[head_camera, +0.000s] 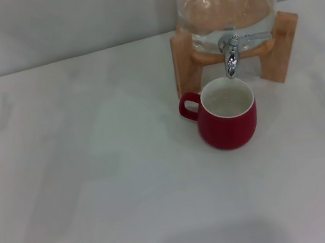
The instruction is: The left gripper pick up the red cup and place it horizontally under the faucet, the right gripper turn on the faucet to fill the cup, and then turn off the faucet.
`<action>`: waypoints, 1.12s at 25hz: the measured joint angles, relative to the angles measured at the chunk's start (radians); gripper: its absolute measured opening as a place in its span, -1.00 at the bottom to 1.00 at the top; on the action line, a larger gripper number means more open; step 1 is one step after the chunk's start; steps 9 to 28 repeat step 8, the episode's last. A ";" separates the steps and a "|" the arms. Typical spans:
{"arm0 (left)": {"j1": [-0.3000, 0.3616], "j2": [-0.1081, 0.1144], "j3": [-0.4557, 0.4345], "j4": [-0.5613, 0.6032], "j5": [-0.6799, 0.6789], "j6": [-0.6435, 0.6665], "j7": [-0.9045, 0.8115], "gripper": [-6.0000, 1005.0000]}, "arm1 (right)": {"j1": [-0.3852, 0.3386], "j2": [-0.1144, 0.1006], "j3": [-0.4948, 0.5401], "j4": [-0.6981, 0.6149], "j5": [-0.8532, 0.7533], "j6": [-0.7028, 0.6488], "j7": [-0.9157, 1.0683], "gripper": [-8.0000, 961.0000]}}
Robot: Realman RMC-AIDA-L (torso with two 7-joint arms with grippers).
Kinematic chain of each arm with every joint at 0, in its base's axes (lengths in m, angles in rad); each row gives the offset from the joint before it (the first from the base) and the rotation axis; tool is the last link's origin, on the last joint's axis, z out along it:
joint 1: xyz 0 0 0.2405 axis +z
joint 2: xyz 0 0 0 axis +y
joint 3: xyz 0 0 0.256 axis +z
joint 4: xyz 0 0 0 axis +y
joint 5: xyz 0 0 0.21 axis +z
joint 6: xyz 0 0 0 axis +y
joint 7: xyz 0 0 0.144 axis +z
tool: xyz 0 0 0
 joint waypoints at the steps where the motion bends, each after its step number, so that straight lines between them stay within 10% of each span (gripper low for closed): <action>1: -0.002 0.000 0.000 0.002 0.000 -0.007 0.000 0.72 | 0.002 0.000 0.000 0.000 0.004 -0.001 0.000 0.25; 28: -0.005 -0.002 0.001 0.007 0.000 -0.012 0.000 0.72 | 0.010 0.000 0.001 -0.002 0.018 -0.007 -0.003 0.25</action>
